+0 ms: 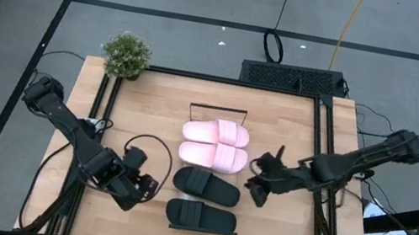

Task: Pick and place slides into the shelf
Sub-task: Return to Home Position

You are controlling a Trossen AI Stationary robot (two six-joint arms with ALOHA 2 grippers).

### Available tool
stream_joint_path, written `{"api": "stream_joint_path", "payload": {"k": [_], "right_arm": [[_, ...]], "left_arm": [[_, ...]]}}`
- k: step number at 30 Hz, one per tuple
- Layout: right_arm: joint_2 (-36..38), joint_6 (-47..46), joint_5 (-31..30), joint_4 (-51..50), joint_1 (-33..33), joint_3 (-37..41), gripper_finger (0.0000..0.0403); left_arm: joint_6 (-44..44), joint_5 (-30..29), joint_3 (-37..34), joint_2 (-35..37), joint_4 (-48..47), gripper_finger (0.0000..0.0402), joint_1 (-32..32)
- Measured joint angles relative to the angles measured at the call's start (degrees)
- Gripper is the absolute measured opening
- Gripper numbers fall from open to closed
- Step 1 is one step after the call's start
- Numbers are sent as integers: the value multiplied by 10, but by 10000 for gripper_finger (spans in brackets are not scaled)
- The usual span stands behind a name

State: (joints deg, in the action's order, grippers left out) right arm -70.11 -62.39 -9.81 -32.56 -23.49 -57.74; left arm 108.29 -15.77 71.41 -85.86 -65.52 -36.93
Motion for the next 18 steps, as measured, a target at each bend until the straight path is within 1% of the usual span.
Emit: {"api": "stream_joint_path", "payload": {"k": [3, 6, 9, 12, 13, 15, 16, 18], "right_arm": [[40, 63, -61, 7, -8, 0, 100], [84, 158, -95, 23, -10, 0, 100], [130, 249, -98, 31, -4, 0, 100], [175, 273, -98, 50, 3, 0, 100], [191, 286, -98, 57, 3, 0, 100], [219, 329, -96, 76, 2, 0, 100], [234, 351, -94, 82, 2, 0, 100], [262, 386, -77, 89, 1, 0, 100]], "left_arm": [[-95, -73, 49, 0, 20, 255, 0], [-203, -138, 109, 0, 26, 255, 0], [-308, -148, 168, 1, 27, 255, 3], [-416, -148, 222, 1, 13, 255, 3], [-442, -150, 241, 1, -3, 255, 3], [-461, -166, 279, 8, -51, 255, -2], [-464, -182, 296, 15, -78, 255, -7], [-467, -232, 325, 34, -122, 255, -23]]}}
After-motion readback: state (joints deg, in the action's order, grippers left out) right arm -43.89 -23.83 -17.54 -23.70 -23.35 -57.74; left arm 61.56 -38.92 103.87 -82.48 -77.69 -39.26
